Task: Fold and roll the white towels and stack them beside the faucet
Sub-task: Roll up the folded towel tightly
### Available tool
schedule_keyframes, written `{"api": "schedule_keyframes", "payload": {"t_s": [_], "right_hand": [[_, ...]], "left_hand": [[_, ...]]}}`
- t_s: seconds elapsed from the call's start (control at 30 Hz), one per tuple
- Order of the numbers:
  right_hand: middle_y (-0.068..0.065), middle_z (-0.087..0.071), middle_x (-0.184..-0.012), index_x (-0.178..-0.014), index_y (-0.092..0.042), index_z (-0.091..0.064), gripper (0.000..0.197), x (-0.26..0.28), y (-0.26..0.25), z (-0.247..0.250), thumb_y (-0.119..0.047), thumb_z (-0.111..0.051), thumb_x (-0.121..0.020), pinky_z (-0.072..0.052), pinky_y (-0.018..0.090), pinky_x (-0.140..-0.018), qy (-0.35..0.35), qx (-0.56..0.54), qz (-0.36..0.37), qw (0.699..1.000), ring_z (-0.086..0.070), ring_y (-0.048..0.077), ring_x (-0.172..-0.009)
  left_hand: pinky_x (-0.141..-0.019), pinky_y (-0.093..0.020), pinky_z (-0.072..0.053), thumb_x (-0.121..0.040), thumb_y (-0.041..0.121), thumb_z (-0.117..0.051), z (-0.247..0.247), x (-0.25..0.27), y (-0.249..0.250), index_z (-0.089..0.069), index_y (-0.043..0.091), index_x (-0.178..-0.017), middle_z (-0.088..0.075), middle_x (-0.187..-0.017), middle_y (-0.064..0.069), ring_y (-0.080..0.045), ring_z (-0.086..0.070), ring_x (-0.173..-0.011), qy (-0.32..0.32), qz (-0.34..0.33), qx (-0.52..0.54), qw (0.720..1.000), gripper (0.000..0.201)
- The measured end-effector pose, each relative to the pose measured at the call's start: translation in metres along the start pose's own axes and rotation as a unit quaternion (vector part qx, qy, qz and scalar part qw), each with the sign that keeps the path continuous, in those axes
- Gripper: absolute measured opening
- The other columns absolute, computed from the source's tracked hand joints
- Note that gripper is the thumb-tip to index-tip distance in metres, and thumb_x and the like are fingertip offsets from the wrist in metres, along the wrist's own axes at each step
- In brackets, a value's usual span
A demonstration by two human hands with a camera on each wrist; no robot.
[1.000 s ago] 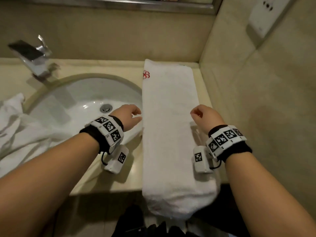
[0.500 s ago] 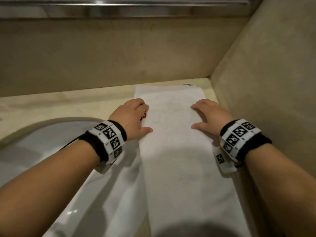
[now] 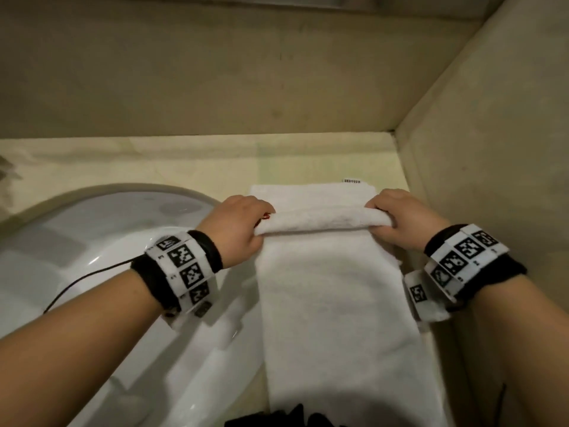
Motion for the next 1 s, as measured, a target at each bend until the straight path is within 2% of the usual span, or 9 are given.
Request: {"api": "schedule_keyframes", "payload": {"t_s": [0.07,0.13,0.27,0.33,0.47,0.57,0.73,0.83,1.0], "right_hand": [[0.012,-0.058,-0.103,-0.105,-0.008,-0.060,0.025,0.006,0.003,0.005,-0.009,-0.062,-0.081,-0.035,0.026,-0.078,0.023,-0.050,-0.002,0.998,-0.052,0.027,-0.099],[0.004,-0.061,-0.092,-0.100,-0.016,-0.057,0.017,0.010,0.009,0.018,-0.013,-0.061,-0.083,-0.040,0.028,-0.070,0.069,-0.146,-0.035,0.986,-0.056,0.022,-0.088],[-0.012,-0.062,-0.071,-0.081,-0.030,-0.056,0.017,0.015,0.028,0.044,-0.014,-0.062,-0.084,-0.045,0.009,-0.051,0.220,-0.410,-0.087,0.881,-0.060,-0.007,-0.059],[-0.014,-0.067,-0.068,-0.083,-0.029,-0.059,0.015,0.015,0.039,0.031,-0.014,-0.062,-0.085,-0.047,0.010,-0.051,0.231,-0.470,-0.121,0.843,-0.063,-0.008,-0.060],[-0.008,-0.070,-0.096,-0.094,-0.036,-0.060,0.013,0.015,0.054,-0.015,-0.031,-0.064,-0.083,-0.052,0.023,-0.067,0.153,-0.455,-0.174,0.860,-0.068,0.006,-0.083],[-0.007,-0.067,-0.106,-0.103,-0.038,-0.056,0.032,0.014,0.057,-0.025,-0.026,-0.070,-0.077,-0.049,0.035,-0.082,0.095,-0.450,-0.178,0.870,-0.064,0.014,-0.096],[-0.016,-0.067,-0.085,-0.093,-0.033,-0.058,0.027,0.024,0.050,-0.010,-0.012,-0.068,-0.080,-0.049,0.020,-0.066,0.133,-0.445,-0.164,0.870,-0.064,0.002,-0.079],[-0.014,-0.067,-0.085,-0.098,-0.028,-0.061,0.024,0.025,0.046,0.018,-0.012,-0.067,-0.080,-0.049,0.014,-0.062,0.184,-0.443,-0.155,0.863,-0.063,0.000,-0.077],[-0.007,-0.068,-0.099,-0.113,-0.023,-0.059,0.036,-0.010,0.038,0.103,-0.017,-0.069,-0.079,-0.050,0.021,-0.077,0.279,-0.424,-0.118,0.854,-0.064,0.006,-0.090]], "left_hand": [[-0.085,-0.030,-0.037,-0.087,0.017,-0.054,0.011,0.007,-0.006,-0.056,0.013,-0.114,-0.061,-0.109,-0.005,-0.024,-0.053,-0.103,0.024,0.036,0.090,0.995,0.027],[-0.082,-0.029,-0.038,-0.090,0.018,-0.053,0.023,0.009,-0.012,-0.056,0.014,-0.112,-0.059,-0.106,0.000,-0.020,-0.053,-0.100,0.044,0.075,0.185,0.979,0.023],[-0.076,-0.029,-0.043,-0.091,0.020,-0.052,0.042,-0.010,-0.020,-0.053,0.019,-0.109,-0.060,-0.096,0.002,-0.017,-0.056,-0.089,0.089,0.117,0.303,0.942,0.018],[-0.080,-0.031,-0.046,-0.092,0.024,-0.050,0.031,-0.015,-0.021,-0.051,0.015,-0.113,-0.060,-0.100,0.000,-0.020,-0.058,-0.093,0.067,0.143,0.311,0.937,0.023],[-0.092,-0.035,-0.047,-0.081,0.032,-0.065,-0.014,-0.003,-0.023,-0.042,0.019,-0.121,-0.058,-0.115,0.001,-0.017,-0.058,-0.104,-0.031,0.182,0.360,0.915,0.048],[-0.090,-0.032,-0.045,-0.077,0.034,-0.069,-0.023,0.001,-0.025,-0.041,0.022,-0.124,-0.058,-0.113,0.005,-0.014,-0.056,-0.101,-0.056,0.173,0.285,0.941,0.056],[-0.081,-0.028,-0.041,-0.087,0.021,-0.058,-0.006,0.000,-0.014,-0.046,0.016,-0.120,-0.056,-0.096,0.008,-0.015,-0.054,-0.094,-0.002,0.157,0.298,0.942,0.035],[-0.077,-0.029,-0.040,-0.089,0.020,-0.055,0.026,-0.011,-0.007,-0.048,0.016,-0.117,-0.055,-0.092,0.007,-0.016,-0.052,-0.090,0.057,0.154,0.279,0.946,0.029],[-0.077,-0.028,-0.035,-0.091,0.022,-0.051,0.109,-0.061,-0.006,-0.047,0.017,-0.125,-0.051,-0.103,0.005,-0.014,-0.048,-0.094,0.173,0.149,0.212,0.950,0.035]]}}
Point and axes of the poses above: each hand's wrist, its own x-axis away from the middle knuckle, its own z-axis out of the back of the hand, y = z × x, the point moved 9 cm from there along -x, towards the middle knuckle
